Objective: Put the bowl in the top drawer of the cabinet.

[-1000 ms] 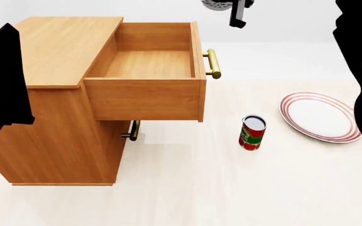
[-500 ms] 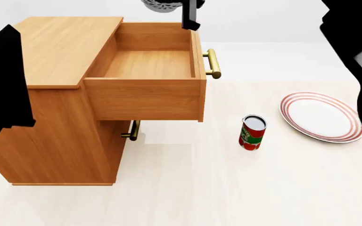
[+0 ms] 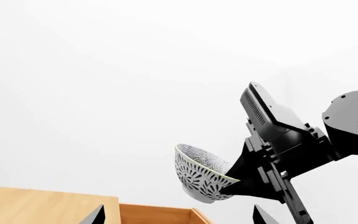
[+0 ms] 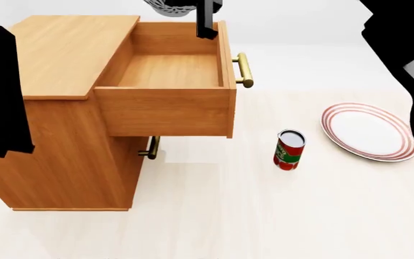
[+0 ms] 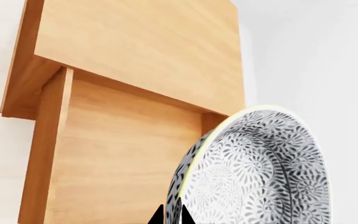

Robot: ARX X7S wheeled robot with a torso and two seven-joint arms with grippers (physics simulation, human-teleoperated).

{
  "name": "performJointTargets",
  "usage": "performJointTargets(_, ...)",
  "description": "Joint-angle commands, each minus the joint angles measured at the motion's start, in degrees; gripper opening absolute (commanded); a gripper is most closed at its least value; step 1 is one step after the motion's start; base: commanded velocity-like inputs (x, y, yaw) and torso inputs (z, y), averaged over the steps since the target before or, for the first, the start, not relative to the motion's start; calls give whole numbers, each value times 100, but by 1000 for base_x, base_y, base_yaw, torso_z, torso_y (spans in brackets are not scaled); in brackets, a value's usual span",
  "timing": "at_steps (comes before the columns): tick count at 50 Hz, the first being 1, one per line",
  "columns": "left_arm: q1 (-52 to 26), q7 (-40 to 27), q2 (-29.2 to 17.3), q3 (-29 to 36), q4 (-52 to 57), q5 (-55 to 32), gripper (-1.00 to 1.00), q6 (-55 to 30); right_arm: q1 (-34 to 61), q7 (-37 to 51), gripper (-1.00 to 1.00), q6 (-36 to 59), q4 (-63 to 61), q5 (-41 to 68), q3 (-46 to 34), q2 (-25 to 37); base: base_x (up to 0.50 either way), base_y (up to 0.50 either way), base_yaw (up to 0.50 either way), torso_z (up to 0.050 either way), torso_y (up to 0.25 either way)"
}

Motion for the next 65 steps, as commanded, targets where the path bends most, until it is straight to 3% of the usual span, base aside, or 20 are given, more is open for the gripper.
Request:
performJointTargets(1,3,77,19,-8,31,31,100,-29,96,129,-100,-22,-4,-130,22,0,0,0,0,0,-143)
performJointTargets(38,21,245,112,-231,-18,120,100,28,227,47,-100,5,-256,-85,5,0,0,0,0,0,-143)
performJointTargets(51,49,157,74,-227,19,17,100,94,260,-66,-100,66,-225,-108,6,0,0,0,0,0,-16)
performJointTargets(52,55,136,57,-235,29,-16,100,110,254,-77,100,70,-223,-111,6,0,0,0,0,0,0)
performJointTargets(65,127,13,-31,-318,79,-203,100,199,203,-209,100,111,-190,-157,7,0,0,0,0,0,0)
